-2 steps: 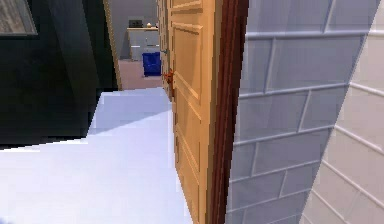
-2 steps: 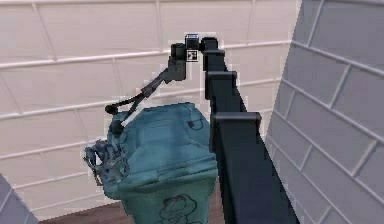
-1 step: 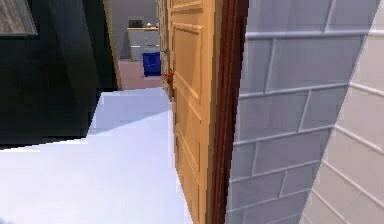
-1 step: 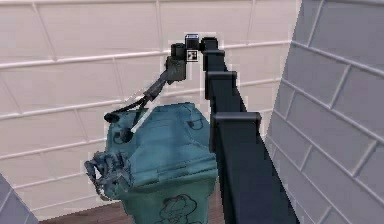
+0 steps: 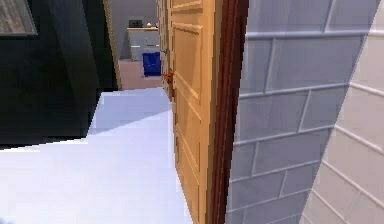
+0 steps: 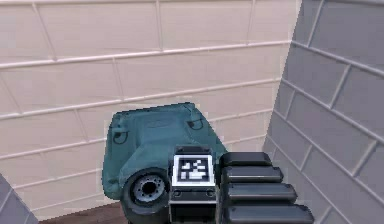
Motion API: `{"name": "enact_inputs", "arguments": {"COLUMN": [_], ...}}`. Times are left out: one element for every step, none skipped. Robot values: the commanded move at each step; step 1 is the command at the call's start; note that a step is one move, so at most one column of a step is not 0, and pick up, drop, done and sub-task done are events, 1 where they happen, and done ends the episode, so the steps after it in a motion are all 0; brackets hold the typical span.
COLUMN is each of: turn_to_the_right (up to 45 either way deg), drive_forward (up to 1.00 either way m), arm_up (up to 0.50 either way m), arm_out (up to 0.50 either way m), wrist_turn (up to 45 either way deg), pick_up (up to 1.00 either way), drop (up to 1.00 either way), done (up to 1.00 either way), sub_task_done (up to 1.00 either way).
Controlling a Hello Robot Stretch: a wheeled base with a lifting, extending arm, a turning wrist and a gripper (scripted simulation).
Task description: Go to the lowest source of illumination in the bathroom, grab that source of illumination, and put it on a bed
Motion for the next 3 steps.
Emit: {"name": "enact_inputs", "arguments": {"turn_to_the_right": [-45.0, -45.0, -15.0], "drive_forward": [0.0, 0.0, 0.0], "arm_up": [0.0, 0.0, 0.0], "arm_out": [0.0, 0.0, 0.0], "wrist_turn": [0.0, 0.0, 0.0], "pick_up": [0.0, 0.0, 0.0], "drop": [0.0, 0.0, 0.0], "done": [0.0, 0.0, 0.0], "sub_task_done": [0.0, 0.0, 0.0]}}
